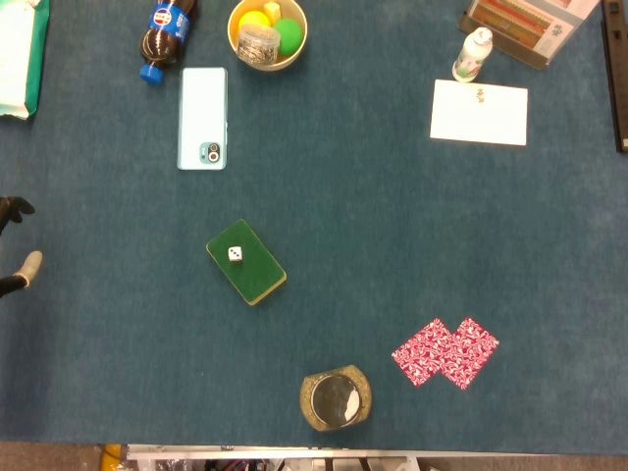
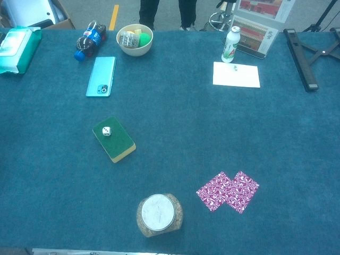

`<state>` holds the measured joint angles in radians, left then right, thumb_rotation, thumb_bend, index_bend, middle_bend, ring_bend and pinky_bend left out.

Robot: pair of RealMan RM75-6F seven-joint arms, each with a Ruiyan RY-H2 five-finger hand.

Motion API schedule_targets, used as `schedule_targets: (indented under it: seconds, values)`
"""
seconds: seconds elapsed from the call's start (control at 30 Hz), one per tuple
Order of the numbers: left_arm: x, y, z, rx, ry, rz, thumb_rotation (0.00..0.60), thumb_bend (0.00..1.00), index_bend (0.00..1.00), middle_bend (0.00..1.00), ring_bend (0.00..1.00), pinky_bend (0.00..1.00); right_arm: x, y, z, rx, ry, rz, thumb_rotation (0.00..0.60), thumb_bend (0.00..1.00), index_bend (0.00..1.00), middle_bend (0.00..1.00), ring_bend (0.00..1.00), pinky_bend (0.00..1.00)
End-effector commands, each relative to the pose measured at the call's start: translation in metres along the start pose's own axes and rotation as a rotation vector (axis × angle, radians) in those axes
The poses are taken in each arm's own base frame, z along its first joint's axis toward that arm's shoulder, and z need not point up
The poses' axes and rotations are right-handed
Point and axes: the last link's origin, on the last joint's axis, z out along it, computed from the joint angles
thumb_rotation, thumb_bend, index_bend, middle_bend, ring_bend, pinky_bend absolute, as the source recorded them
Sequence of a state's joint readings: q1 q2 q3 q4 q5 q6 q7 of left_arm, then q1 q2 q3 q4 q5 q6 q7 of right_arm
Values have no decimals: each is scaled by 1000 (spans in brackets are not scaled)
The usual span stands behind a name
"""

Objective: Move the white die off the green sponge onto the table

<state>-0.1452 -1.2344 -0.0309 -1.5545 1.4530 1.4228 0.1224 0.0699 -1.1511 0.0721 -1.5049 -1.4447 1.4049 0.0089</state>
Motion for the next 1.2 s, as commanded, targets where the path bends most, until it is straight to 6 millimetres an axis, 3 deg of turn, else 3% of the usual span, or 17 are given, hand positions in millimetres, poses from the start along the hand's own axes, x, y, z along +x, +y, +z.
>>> schedule_targets:
  seconds: [0.03,0.4,0.83,1.2]
  values:
    - [0,0,2,-1,-2,-1,600,229,372,435,308,463,1,1,-1,-3,4,0,600,204,541,415,371,352]
    - [1,0,-1,8,6,-3,600,229,372,435,308,463,0,-1,3,7,2,3,600,204,541,415,371,352]
    - [-1,16,5,-13,14,-12,600,229,369,427,309,463,-6,-5,23,58,-29,0,600,204,541,415,371,352]
    - [5,35,18,6,41,-42,600,228,369,324,297,463,-9,-10,46,82,-27,-42,600,204,541,415,370,352]
